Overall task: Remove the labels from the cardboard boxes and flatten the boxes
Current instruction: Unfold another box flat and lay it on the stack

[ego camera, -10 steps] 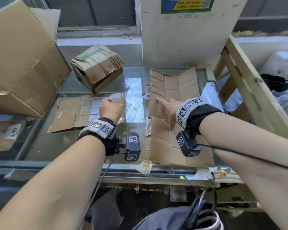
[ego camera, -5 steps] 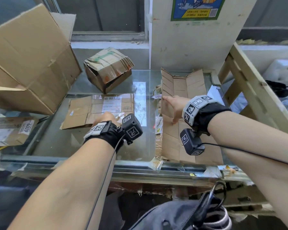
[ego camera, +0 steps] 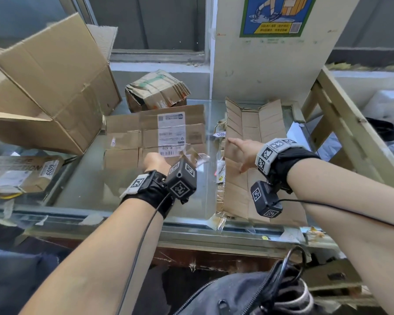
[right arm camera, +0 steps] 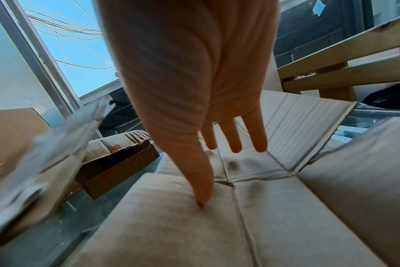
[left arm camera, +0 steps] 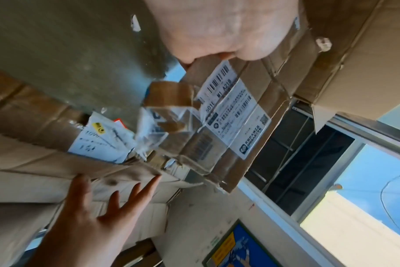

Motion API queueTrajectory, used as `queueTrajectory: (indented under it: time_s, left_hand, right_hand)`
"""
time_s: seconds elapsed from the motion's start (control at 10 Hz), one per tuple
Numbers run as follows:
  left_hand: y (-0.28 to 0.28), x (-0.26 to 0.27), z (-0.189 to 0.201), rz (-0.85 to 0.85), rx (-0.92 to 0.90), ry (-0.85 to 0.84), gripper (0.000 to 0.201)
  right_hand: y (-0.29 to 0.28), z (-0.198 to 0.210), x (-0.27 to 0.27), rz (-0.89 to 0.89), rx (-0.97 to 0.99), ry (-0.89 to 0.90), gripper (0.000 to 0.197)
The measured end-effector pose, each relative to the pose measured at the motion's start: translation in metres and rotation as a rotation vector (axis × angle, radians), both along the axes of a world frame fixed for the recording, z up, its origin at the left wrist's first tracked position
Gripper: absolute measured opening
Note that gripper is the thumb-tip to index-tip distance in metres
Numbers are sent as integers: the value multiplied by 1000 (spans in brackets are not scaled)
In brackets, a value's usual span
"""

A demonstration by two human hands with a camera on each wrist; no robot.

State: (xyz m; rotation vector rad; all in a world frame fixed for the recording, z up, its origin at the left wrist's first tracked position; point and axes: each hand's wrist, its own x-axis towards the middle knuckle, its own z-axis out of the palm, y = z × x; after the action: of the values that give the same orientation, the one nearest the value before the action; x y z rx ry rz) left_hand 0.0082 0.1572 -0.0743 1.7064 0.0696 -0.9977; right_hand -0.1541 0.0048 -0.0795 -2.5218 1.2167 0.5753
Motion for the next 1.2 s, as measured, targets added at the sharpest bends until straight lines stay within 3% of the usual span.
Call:
queueTrajectory:
  time_s: [0.1, 0.3, 0.5, 0.6, 0.7, 0.8, 0.9, 1.0, 1.1, 1.2]
  left_hand:
    - [-3, -14, 0, 116, -103, 115, 35]
    - [-18, -33, 21, 105, -290, 91, 30]
    - [-68, -65, 55, -115, -338, -29, 45]
    - [-86, -84, 63, -174, -280, -107, 29]
    - [-97, -91, 59, -245, -213, -132, 30]
    - [-100, -102, 48, -346, -200, -186, 23]
    - [-107, -107, 28, -467, -148, -303, 22]
    - [-111, -109, 13, -594, 14, -489, 28]
    - [-109, -108, 13, -684, 283, -820, 37]
    - [-109, -106, 17, -754, 419, -1009, 42]
  right_hand:
    - [4, 2, -5, 11, 12, -1, 107]
    - [3, 12, -24, -29, 86, -116, 89]
    - [-8, 28, -70, -133, 83, -69, 66]
    - [-14, 34, -95, -153, 13, -81, 39]
    - [-25, 42, -118, -243, -11, -169, 27]
    - [-41, 47, -133, -291, 2, -160, 38]
    - [-48, 48, -139, -328, -20, -177, 53]
    - [-44, 48, -134, -339, -26, -245, 53]
    - [-36, 44, -122, -276, -12, -250, 56]
    - [-28, 39, -107, -182, -31, -232, 59]
